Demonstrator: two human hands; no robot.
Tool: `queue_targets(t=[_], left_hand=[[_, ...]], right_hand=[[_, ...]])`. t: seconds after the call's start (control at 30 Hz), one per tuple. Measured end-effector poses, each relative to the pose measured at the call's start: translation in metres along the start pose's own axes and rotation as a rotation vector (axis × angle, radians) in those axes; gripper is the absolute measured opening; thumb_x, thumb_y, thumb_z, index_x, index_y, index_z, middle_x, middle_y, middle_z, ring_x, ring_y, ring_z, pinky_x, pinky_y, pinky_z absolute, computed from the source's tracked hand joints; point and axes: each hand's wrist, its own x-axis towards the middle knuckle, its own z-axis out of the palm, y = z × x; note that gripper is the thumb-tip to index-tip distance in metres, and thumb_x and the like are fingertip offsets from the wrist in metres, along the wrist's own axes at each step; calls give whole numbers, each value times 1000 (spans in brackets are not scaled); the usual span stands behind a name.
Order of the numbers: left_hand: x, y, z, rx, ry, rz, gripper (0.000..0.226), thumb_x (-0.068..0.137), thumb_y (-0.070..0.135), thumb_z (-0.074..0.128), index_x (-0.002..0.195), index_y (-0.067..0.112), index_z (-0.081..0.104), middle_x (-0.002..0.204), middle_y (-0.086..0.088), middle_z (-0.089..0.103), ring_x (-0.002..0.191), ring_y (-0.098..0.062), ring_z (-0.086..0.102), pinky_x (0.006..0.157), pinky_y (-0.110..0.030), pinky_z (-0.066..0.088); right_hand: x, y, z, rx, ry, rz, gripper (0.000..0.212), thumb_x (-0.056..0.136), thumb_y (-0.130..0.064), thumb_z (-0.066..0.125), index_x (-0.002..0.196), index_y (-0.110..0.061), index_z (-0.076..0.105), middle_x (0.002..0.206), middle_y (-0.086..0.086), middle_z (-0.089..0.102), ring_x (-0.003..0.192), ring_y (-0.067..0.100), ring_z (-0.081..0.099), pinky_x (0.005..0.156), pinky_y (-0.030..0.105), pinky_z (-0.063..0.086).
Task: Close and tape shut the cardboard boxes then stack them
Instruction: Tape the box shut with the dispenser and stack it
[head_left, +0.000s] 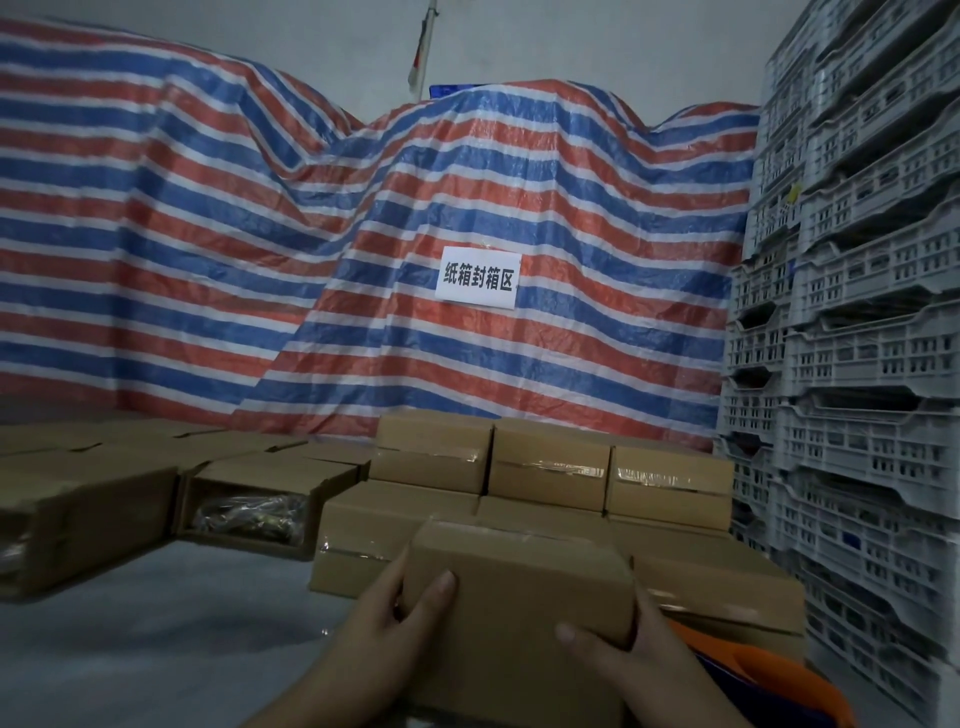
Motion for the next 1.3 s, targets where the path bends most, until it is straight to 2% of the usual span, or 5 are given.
queue_targets(t=[0.3,0.5,0.57,0.8,1.3], left_hand=[[59,73,-27,109,338,84,57,74,78,44,100,31,62,98,5,64,86,-12,60,60,-26,41],[121,80,-72,131,328,109,67,91,64,46,140,19,44,131,-10,53,113,-27,55,99,-50,46],[132,74,-79,163,299,155,59,93,62,43,138,23,45,131,-6,51,115,-25,53,103,-52,42],[163,35,-89,282,243,168,32,93,54,52,118,34,57,107,9,58,95,-7,55,67,-25,41],[166,-32,-95,55,258,131,38,80,77,39,93,53,67,94,22,70,93,2,62,77,-27,45]], right_hand=[[58,-55,38,-50,103,-147,76,64,-67,60,134,-42,42,106,-19,60,94,2,60,65,20,46],[135,-72,58,-21,144,104,66,93,-62,53,142,-19,47,122,0,60,112,23,57,101,43,46],[153,-76,64,36,107,165,48,93,-61,55,122,-22,59,115,3,66,105,25,61,90,41,53],[198,-76,65,2,-6,260,34,97,-51,53,108,-22,65,74,5,77,89,26,70,64,37,58],[220,-27,81,-117,29,260,66,83,-82,45,103,-20,59,112,11,72,107,32,67,101,50,51]])
